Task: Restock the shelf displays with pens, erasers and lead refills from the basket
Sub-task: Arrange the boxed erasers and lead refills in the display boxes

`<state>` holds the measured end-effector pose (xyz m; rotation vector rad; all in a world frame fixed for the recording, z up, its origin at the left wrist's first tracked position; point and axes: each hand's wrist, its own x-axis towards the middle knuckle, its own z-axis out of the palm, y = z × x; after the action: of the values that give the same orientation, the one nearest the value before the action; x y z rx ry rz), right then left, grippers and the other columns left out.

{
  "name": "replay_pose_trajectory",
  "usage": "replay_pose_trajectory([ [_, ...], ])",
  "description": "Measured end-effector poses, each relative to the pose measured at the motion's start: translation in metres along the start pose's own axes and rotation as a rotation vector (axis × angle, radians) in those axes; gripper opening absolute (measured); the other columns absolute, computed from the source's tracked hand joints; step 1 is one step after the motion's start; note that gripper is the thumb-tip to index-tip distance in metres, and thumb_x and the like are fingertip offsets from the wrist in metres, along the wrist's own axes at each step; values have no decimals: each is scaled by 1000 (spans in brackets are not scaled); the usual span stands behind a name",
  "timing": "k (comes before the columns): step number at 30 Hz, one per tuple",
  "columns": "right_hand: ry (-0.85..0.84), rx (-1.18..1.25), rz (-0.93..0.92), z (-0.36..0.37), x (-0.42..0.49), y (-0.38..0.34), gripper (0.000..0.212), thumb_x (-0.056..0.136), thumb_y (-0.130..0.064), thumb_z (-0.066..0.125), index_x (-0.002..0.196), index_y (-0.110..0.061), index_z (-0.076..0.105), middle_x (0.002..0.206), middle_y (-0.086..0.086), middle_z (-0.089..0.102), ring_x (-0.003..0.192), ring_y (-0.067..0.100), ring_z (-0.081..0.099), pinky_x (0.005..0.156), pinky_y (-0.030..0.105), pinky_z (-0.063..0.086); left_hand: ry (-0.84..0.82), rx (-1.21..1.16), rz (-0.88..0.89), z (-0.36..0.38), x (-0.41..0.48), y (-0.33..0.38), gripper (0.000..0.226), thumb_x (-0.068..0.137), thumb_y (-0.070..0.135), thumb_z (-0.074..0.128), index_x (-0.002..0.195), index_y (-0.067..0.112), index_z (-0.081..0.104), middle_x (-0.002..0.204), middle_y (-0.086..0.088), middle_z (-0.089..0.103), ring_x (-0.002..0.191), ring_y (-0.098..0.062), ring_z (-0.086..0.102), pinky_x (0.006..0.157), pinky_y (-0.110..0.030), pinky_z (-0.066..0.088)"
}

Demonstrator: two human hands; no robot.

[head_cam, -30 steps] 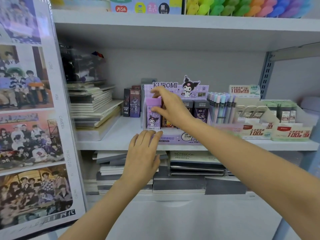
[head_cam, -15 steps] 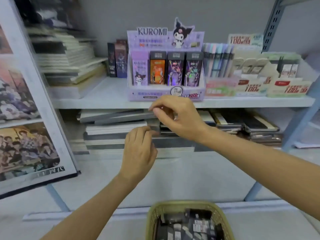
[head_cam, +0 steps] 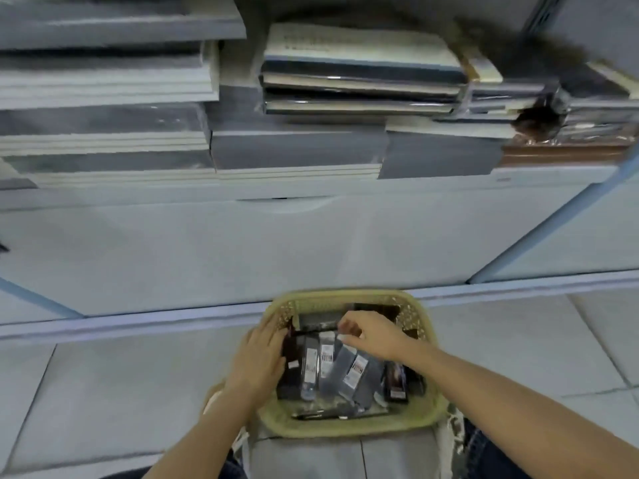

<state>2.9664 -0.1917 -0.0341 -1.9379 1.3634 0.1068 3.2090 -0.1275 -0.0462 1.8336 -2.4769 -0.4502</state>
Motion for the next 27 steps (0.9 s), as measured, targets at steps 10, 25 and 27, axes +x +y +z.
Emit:
replay_pose_trajectory([
  [10,70,-280,163,97,21,24,98,74,-57,74,146,-10,27,142,7,35,130,27,31,109,37,30,16,-103,-17,32,-12,-11,61,93,15,60,146,1,36,158,-13,22,148,-32,13,116,-49,29],
  [25,13,271,91,33,13,30,22,89,-26,67,100,-26,49,99,-6,57,90,10,55,71,25,45,121,-246,-61,27,3,9,30,91,14,62,120,10,63,131,-10,57,130,-30,44,108,-44,36],
  [27,29,310,57,15,13,30,22,88,-26,68,101,-23,51,96,-4,58,79,1,55,65,19,43,101,-427,-43,21,9,19,28,93,16,59,120,14,62,122,-3,60,118,-20,49,101,-34,39],
])
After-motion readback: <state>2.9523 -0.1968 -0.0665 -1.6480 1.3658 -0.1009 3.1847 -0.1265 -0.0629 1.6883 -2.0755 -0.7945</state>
